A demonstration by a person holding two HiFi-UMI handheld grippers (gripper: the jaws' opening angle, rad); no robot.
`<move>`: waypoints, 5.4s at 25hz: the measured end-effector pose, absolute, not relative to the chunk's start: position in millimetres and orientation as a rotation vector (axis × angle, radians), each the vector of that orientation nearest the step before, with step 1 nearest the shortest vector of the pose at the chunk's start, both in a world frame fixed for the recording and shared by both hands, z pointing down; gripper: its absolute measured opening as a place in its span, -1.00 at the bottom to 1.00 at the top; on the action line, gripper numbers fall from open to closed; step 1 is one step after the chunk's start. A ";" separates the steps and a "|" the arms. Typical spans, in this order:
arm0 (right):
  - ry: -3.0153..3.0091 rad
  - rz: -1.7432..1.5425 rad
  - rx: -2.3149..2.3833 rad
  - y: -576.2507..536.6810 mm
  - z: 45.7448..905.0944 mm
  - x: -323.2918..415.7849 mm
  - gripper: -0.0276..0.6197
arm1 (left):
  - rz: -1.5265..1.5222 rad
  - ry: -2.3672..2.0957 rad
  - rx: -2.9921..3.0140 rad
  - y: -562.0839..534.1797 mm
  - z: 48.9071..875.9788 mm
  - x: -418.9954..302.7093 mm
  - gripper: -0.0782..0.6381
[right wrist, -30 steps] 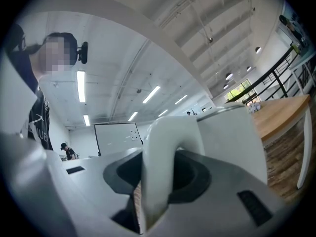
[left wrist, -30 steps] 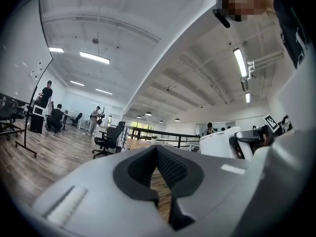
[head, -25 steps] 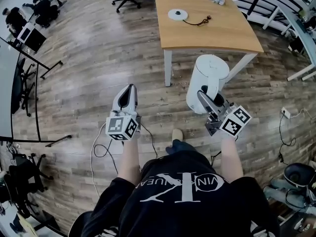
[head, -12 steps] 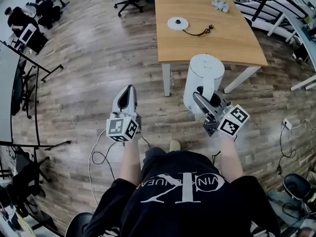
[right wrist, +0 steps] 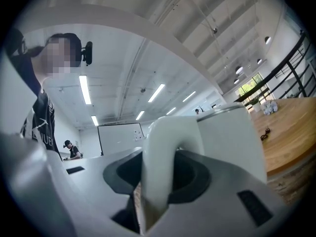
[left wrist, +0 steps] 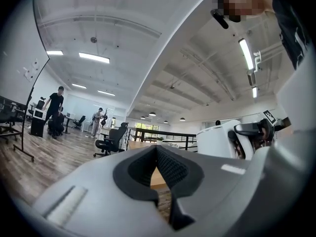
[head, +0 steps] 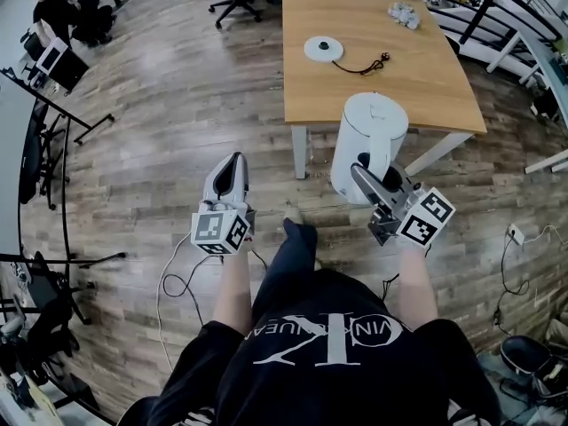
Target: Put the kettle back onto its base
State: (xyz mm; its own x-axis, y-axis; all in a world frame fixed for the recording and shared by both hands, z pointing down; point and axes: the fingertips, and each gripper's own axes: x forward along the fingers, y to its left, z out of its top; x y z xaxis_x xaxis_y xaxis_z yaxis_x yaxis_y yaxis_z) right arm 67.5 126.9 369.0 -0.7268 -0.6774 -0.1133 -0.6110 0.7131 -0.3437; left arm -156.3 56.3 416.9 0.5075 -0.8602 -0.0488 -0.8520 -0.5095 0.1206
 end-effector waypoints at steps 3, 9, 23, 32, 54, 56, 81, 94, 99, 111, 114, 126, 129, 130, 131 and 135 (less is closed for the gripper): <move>2.698 -0.391 -1.008 112.7 366.0 72.3 -0.49 | -0.167 -1.506 2.671 37.6 418.4 -148.2 -0.75; 2.693 -0.389 -1.009 41.2 344.7 89.4 -0.49 | -0.183 -1.496 2.666 -34.0 404.1 -130.6 -0.75; 2.671 -0.406 -1.021 -73.6 332.0 103.3 -0.49 | -0.137 -1.447 2.670 -149.6 402.7 -111.5 -0.75; 2.658 -0.425 -1.050 -139.6 340.0 110.8 -0.49 | -0.115 -1.395 2.680 -224.2 413.1 -96.8 -0.75; 2.655 -0.404 -1.030 -209.6 339.9 119.7 -0.49 | -0.103 -1.353 2.664 -276.4 435.4 -77.2 -0.75; 2.653 -0.405 -1.011 -216.9 341.7 121.5 -0.49 | -0.102 -1.363 2.671 -284.5 433.7 -75.3 -0.75; 2.753 -0.503 -0.848 -386.3 353.9 112.5 -0.49 | -0.108 -1.459 2.557 -418.6 442.3 -73.1 -0.75; 2.770 -0.477 -0.810 -392.7 364.5 113.5 -0.49 | -0.089 -1.534 2.500 -400.0 446.9 -71.5 -0.75; 2.787 -0.445 -0.788 -392.1 363.9 113.0 -0.49 | -0.083 -1.565 2.477 -394.3 446.5 -74.5 -0.75; 2.897 -0.398 -0.765 -373.9 379.4 109.4 -0.49 | -0.096 -1.523 2.491 -397.0 449.9 -67.2 -0.75; 2.899 -0.400 -0.775 -369.5 382.3 112.1 -0.49 | -0.101 -1.505 2.503 -394.7 450.8 -61.1 -0.75; 3.173 -0.333 -0.554 -345.4 399.3 117.9 -0.48 | -0.107 -1.492 2.521 -386.4 445.4 -58.8 -0.75; 3.259 -0.302 -0.511 -336.4 409.2 117.9 -0.49 | -0.104 -1.498 2.521 -383.1 444.6 -61.8 -0.75; 3.257 -0.308 -0.518 -336.6 410.0 119.2 -0.48 | -0.104 -1.499 2.520 -383.1 444.6 -63.2 -0.75; 3.247 -0.317 -0.531 -337.1 410.6 120.7 -0.48 | -0.105 -1.499 2.519 -383.1 444.6 -64.4 -0.75; 3.231 -0.315 -0.581 -333.6 415.9 121.2 -0.48 | -0.107 -1.487 2.527 -380.9 445.0 -65.7 -0.75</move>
State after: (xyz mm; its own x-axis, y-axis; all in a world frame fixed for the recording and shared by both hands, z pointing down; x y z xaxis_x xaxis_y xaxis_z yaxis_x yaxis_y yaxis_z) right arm 121.2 -333.6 415.9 -0.9263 -0.3280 0.1857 -0.3577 0.9202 -0.1588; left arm -65.7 -380.9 445.0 0.4890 -0.8712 0.0426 -0.8562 -0.4701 0.2141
